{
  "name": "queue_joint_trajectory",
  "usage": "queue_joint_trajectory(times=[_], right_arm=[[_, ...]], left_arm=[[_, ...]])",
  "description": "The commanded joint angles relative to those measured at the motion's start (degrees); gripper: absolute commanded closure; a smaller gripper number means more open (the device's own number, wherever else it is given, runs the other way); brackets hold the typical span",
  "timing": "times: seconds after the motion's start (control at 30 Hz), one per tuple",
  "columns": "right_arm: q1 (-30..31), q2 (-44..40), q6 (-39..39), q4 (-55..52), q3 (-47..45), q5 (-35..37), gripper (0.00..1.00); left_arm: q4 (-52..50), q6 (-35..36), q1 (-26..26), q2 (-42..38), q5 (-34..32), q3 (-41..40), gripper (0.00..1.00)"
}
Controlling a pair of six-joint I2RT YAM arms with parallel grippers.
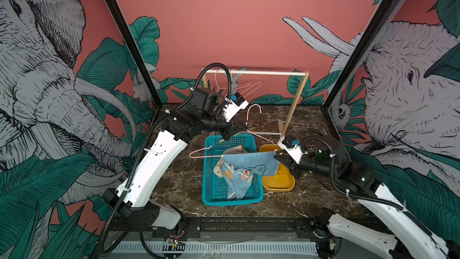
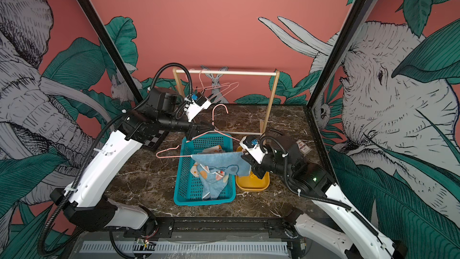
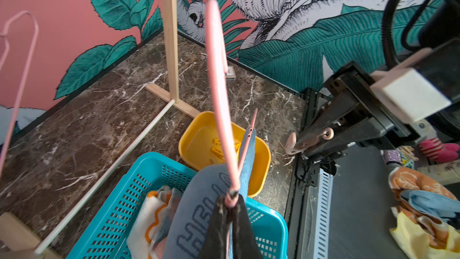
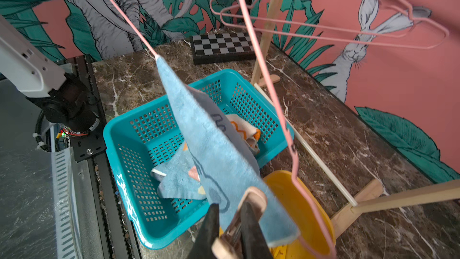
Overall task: Remove the clothespins securing towels to the hanger
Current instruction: Remove the clothespin from the hanger, then place the clothespin in the storage box.
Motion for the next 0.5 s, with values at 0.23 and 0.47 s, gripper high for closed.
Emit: queue_joint_trajectory(times=[0.23, 0.47], right_arm=[[-0.1, -4.5, 11.4, 9.0, -15.9, 7.7, 1.0], [-2.8, -1.9, 17.7, 14.2, -23.3, 11.2, 1.0]], left_arm=[[3.5, -1.3, 0.5, -6.3, -12.6, 0.0, 1.0], [4.7, -1.6, 0.6, -8.0, -15.5, -0.3, 1.0]])
